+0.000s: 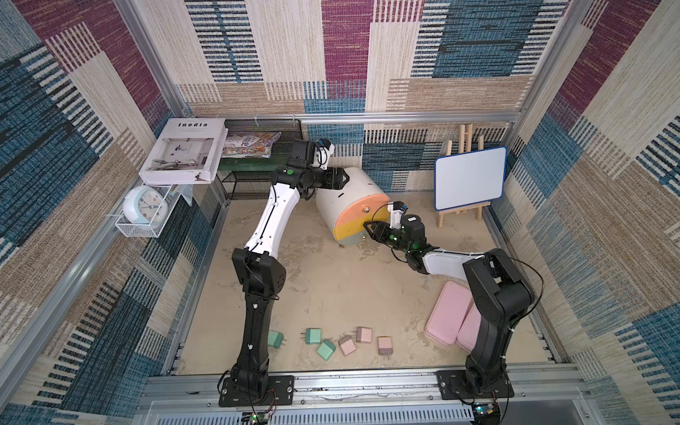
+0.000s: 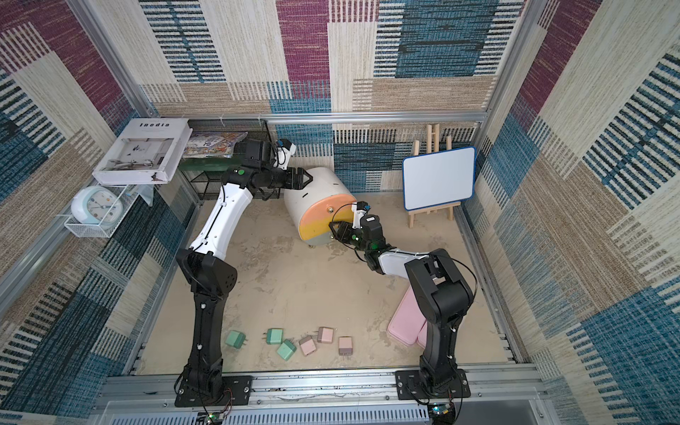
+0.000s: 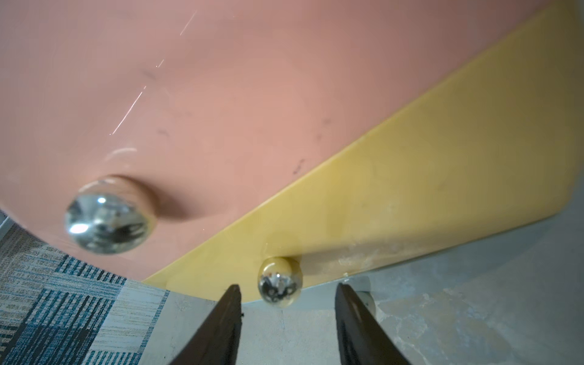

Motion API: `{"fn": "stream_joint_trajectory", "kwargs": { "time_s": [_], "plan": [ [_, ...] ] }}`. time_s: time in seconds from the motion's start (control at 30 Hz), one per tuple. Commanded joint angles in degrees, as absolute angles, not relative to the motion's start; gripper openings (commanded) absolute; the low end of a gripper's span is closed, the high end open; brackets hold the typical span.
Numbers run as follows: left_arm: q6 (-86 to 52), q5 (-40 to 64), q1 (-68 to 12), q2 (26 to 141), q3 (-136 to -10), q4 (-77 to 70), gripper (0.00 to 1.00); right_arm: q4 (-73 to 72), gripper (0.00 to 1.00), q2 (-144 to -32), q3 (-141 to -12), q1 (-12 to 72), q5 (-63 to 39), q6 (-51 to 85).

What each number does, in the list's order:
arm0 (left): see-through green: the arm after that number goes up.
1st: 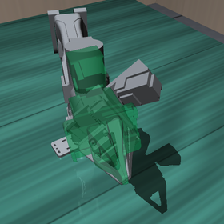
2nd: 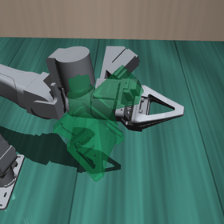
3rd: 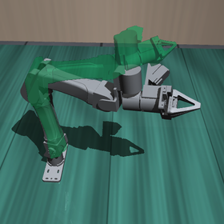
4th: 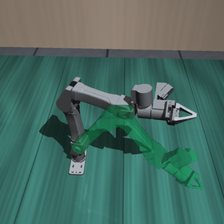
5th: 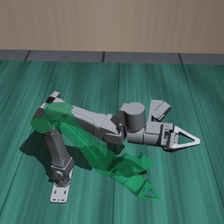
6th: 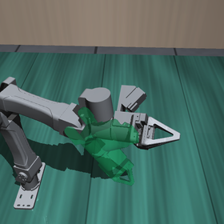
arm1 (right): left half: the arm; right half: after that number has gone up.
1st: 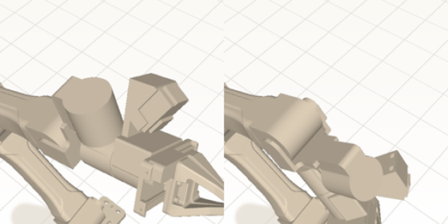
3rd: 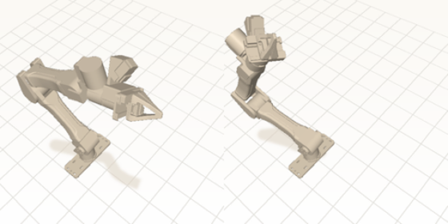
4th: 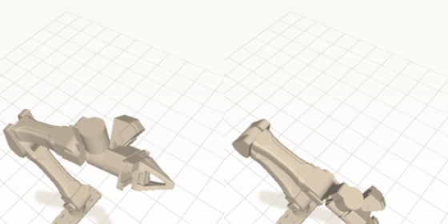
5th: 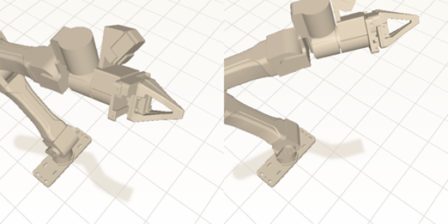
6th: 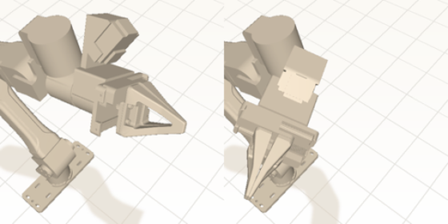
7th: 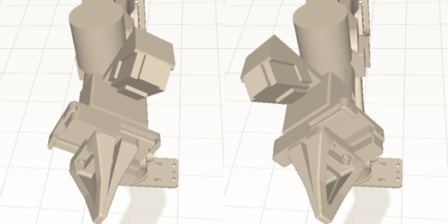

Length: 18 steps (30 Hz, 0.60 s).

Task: Place the plugs into the drawer by color
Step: Open the drawer in the storage box.

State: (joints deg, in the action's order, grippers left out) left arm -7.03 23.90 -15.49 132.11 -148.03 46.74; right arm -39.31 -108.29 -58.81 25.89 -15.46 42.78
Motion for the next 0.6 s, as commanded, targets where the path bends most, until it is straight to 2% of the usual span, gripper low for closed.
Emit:
{"fn": "stream_joint_trajectory", "kwargs": {
  "time_s": [0.0, 0.33, 0.57],
  "plan": [
    [-6.5, 24.21, -15.38, 132.6, -148.28, 46.06, 0.84, -42.83, 0.51, -109.63, -59.82, 25.9, -17.27, 44.5],
    [-6.24, 23.07, -15.42, 132.84, -146.89, 46.06, 0.84, -45.18, 0.46, -111.28, -60.38, 25.87, -17.63, 45.01],
    [-6.24, 22.66, -15.38, 133.26, -145.9, 45.97, 0.84, -45.7, 0.34, -111.09, -60.64, 25.92, -17.73, 44.97]
  ]
}}
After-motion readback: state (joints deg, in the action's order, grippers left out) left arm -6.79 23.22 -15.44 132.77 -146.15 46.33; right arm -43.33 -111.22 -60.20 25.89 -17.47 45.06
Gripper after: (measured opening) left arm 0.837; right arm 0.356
